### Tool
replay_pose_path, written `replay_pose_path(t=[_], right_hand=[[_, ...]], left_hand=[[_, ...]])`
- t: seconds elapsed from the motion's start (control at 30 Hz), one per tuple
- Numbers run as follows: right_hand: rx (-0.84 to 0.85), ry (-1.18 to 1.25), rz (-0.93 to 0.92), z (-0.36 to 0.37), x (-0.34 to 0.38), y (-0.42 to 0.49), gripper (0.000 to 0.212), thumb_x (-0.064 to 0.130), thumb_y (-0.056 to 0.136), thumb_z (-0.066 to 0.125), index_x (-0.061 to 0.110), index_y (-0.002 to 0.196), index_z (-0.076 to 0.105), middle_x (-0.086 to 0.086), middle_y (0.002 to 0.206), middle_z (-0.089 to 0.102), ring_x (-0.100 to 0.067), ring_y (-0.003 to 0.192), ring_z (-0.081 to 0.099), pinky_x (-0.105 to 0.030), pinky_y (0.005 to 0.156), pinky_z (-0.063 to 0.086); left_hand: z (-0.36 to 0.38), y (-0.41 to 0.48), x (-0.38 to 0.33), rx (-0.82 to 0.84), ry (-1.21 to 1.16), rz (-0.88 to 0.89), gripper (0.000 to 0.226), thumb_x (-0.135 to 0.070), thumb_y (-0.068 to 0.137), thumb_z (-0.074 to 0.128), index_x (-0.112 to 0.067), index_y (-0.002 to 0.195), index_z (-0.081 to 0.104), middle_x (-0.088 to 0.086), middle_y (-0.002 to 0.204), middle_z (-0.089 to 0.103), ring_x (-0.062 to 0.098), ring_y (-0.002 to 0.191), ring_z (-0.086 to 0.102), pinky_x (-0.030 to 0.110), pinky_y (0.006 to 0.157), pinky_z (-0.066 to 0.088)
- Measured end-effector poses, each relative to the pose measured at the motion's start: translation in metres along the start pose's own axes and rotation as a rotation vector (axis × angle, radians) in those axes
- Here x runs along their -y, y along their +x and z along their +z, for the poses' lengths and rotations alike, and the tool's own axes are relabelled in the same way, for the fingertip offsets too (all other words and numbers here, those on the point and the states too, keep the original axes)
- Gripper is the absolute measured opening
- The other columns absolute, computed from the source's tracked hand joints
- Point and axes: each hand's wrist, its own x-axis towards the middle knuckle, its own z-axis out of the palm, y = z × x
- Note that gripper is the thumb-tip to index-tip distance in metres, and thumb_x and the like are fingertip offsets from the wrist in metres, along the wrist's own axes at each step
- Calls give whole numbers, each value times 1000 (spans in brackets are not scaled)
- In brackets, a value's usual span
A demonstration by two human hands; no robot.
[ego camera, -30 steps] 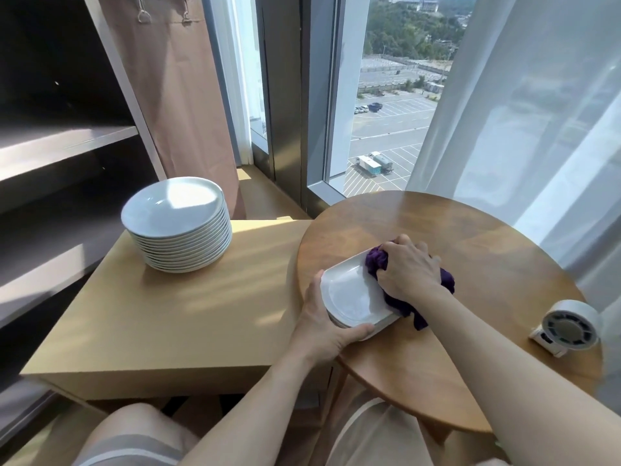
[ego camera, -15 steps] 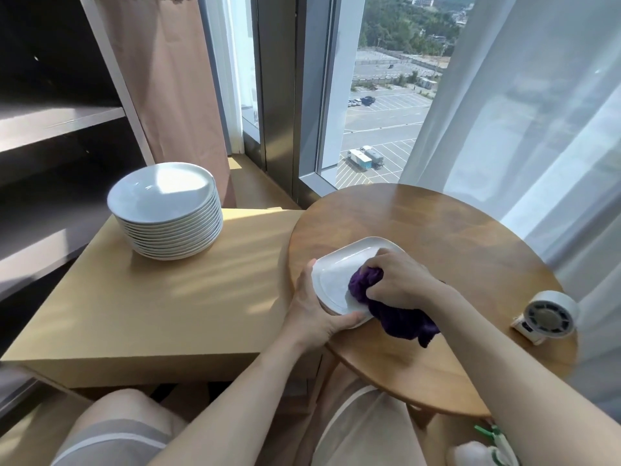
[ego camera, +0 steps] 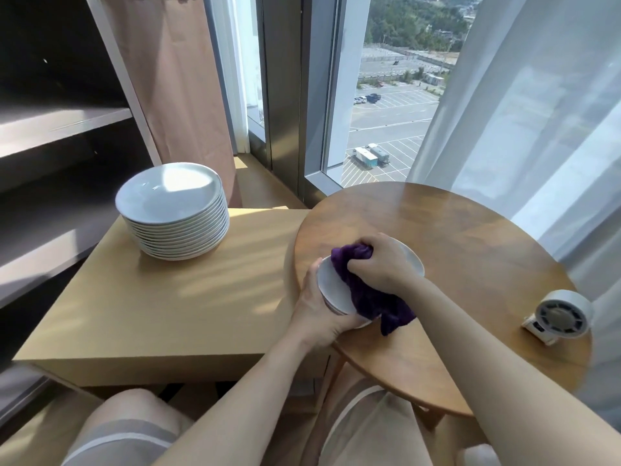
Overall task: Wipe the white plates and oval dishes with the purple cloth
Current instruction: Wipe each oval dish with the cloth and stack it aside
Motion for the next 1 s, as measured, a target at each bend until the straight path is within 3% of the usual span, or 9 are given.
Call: replay_pose_path(t=[0.13, 0.23, 0.33, 0.47, 0.53, 0.67, 0.8, 0.9, 1.0], right_hand=[[-200, 252, 277, -22, -8, 16, 22, 42, 83, 66, 20, 83, 68, 1, 84, 68, -21, 80, 63, -33, 68, 49], [-94, 91, 350, -40, -17, 16, 40, 57, 87, 57, 20, 91, 69, -3, 92, 67, -20, 80, 61, -34, 67, 46], [67, -210, 256, -54, -27, 1, 25, 44, 83, 64, 20, 91, 64, -1, 91, 66, -20, 79, 62, -33, 61, 50], [29, -311, 79, -67, -33, -18, 8, 26, 81, 69, 24, 88, 66, 2, 97, 63, -21, 88, 60, -34, 73, 49], [-6, -247, 44, -72, -30, -24, 8, 24, 82, 68, 25, 76, 64, 5, 92, 60, -18, 83, 59, -34, 69, 45], [-31, 139, 93, -88, -20, -29, 22, 22, 88, 66, 17, 69, 58, 14, 58, 56, -16, 62, 54, -32, 60, 41], [-9, 582, 156, -97, -15, -24, 14, 19, 95, 64, 12, 90, 74, -1, 77, 75, -16, 65, 69, -32, 56, 54], [-4, 852, 291, -93, -14, -12, 17, 27, 93, 70, 12, 99, 74, -3, 81, 76, -16, 67, 72, -28, 57, 57], [6, 670, 265, -79, -14, 0, 27, 43, 91, 71, 17, 90, 79, 1, 81, 72, -16, 70, 67, -30, 64, 52]], left_hand=[[1, -2, 10, 29, -10, -35, 114, -53, 52, 97, -59, 136, 20, -25, 137, 46, -18, 121, 44, -3, 87, 37], [2, -1, 13, 27, 21, -61, 116, -56, 52, 96, -63, 136, 17, -24, 140, 44, -16, 123, 43, -4, 87, 35], [4, 0, 16, -4, 43, -74, 112, -53, 50, 94, -79, 122, 12, -20, 141, 45, -16, 125, 43, -5, 90, 31], [7, 0, 19, -29, 37, -57, 112, -50, 48, 95, -80, 121, 15, -24, 139, 45, -17, 124, 44, -4, 91, 32], [7, -1, 19, -24, 35, -52, 113, -52, 48, 96, -79, 122, 14, -25, 138, 45, -17, 124, 44, -4, 91, 32], [6, 1, 19, -30, 24, -32, 111, -56, 48, 96, -79, 123, 16, -27, 137, 47, -11, 126, 46, -3, 91, 33], [6, -1, 12, -38, 18, -11, 111, -74, 46, 91, -78, 126, 15, -39, 130, 47, -17, 123, 46, -6, 88, 33], [6, -2, 3, -49, 9, 35, 106, -70, 51, 91, -76, 132, 23, -38, 133, 51, -15, 125, 49, -3, 91, 37], [5, -1, 3, -37, 10, 22, 108, -73, 48, 90, -75, 130, 21, -29, 135, 52, -6, 127, 51, 6, 96, 43]])
